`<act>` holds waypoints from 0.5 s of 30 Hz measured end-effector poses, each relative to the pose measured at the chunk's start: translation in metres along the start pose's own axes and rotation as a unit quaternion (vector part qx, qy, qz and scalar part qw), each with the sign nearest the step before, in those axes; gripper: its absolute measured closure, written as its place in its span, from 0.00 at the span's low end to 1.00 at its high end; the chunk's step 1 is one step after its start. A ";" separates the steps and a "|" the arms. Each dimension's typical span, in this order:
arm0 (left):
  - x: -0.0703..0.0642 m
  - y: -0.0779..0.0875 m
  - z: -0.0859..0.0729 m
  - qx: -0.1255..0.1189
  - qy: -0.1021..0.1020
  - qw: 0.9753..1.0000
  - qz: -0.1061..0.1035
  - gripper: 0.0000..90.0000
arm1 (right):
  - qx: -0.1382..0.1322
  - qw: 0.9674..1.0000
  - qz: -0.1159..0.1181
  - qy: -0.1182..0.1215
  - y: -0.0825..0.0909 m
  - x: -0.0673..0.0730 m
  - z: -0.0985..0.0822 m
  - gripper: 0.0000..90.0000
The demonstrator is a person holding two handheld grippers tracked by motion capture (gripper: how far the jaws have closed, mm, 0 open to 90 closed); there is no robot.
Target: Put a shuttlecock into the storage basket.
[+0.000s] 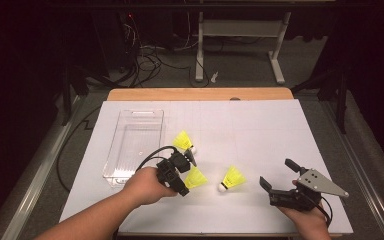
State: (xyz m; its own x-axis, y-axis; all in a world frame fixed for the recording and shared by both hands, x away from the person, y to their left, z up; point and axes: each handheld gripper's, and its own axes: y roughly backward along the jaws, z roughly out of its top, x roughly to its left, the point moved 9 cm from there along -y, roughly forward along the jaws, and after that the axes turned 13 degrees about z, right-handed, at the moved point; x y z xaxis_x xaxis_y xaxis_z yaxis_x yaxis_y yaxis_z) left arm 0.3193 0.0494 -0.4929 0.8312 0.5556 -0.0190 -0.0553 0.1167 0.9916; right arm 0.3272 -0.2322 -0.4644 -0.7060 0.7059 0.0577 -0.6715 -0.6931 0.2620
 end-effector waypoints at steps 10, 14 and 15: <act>0.004 0.010 -0.020 -0.005 -0.002 1.000 0.000 0.72 | 0.005 1.000 0.001 0.000 -0.002 0.001 -0.002 0.00; 0.004 0.013 -0.026 -0.005 -0.001 1.000 -0.001 0.72 | 0.006 1.000 0.001 0.000 -0.003 0.002 -0.003 0.00; 0.004 0.015 -0.027 -0.004 -0.001 1.000 -0.003 0.72 | 0.006 1.000 0.001 0.001 -0.003 0.002 -0.003 0.00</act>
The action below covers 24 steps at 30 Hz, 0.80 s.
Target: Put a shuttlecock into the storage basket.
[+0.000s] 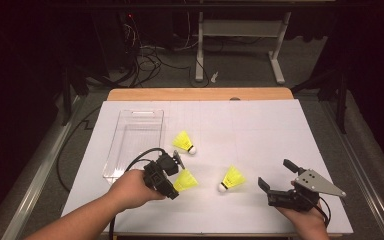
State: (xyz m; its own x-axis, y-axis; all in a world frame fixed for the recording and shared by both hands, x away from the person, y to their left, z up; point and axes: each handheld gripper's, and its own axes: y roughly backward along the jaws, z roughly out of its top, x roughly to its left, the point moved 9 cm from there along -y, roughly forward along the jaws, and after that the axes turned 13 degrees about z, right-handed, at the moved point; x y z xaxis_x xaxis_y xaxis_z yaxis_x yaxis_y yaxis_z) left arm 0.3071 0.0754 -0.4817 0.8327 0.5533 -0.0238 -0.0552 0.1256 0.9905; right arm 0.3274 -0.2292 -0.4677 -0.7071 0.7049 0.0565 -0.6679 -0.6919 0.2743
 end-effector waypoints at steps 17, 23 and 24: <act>0.002 0.021 -0.009 0.008 0.006 1.000 -0.005 0.72 | 0.000 1.000 -0.001 -0.002 0.001 0.000 -0.001 0.00; 0.005 0.030 -0.008 0.004 0.007 1.000 -0.001 0.72 | -0.001 1.000 -0.001 -0.003 0.002 0.000 0.000 0.00; 0.005 0.032 -0.008 0.004 0.007 1.000 0.000 0.72 | -0.002 1.000 -0.001 -0.003 0.002 0.000 0.000 0.00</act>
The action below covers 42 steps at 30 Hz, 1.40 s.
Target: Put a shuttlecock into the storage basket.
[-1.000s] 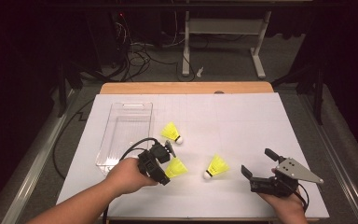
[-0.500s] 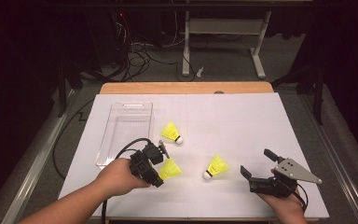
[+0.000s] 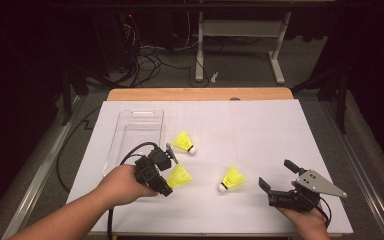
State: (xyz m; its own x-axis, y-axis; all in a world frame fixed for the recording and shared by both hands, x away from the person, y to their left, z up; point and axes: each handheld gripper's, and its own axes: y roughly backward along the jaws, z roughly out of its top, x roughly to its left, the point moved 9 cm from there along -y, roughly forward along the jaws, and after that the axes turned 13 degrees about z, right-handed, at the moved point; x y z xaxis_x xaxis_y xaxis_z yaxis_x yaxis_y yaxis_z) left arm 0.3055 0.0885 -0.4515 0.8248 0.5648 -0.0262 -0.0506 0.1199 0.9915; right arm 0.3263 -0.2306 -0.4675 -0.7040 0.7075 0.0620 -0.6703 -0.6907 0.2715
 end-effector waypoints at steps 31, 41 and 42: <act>0.049 0.041 -0.016 -0.006 0.050 0.998 0.024 0.72 | 0.004 1.000 0.002 0.003 -0.002 0.001 -0.001 0.00; 0.076 0.047 -0.016 0.003 0.071 0.996 0.046 0.72 | 0.004 1.000 0.001 0.004 -0.001 0.000 -0.001 0.00; 0.079 0.047 -0.016 0.002 0.078 0.996 0.048 0.72 | 0.003 1.000 0.001 0.002 -0.001 0.000 -0.001 0.00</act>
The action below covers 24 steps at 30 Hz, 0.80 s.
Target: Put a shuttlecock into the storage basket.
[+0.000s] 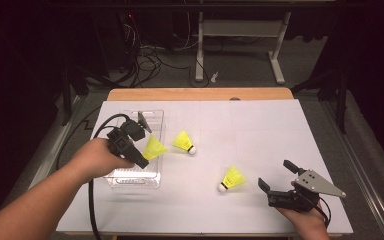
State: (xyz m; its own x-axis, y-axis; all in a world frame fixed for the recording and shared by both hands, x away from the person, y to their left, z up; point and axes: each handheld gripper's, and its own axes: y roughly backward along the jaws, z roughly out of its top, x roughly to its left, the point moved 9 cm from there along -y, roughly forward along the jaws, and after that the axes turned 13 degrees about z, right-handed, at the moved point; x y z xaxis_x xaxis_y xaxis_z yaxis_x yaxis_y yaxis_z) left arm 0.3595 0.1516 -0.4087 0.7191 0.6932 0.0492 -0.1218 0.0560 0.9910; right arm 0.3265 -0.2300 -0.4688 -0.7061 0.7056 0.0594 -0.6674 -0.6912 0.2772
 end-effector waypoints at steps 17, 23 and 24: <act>0.047 0.002 0.019 0.022 0.046 0.998 0.027 0.72 | 0.000 1.000 0.001 0.000 0.001 -0.002 0.000 0.00; 0.060 0.009 0.028 0.024 0.056 0.997 0.037 0.72 | -0.002 1.000 0.000 -0.001 0.002 -0.002 0.000 0.00; 0.061 0.011 0.030 0.023 0.057 0.997 0.038 0.72 | -0.002 1.000 0.000 -0.002 0.002 -0.002 0.000 0.00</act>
State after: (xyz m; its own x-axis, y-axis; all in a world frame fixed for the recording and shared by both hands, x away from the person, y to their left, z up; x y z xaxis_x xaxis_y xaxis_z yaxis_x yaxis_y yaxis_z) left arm 0.4224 0.1733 -0.3910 0.6263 0.7715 0.1118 -0.1393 -0.0303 0.9898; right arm 0.3268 -0.2330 -0.4681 -0.7058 0.7056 0.0626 -0.6678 -0.6923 0.2736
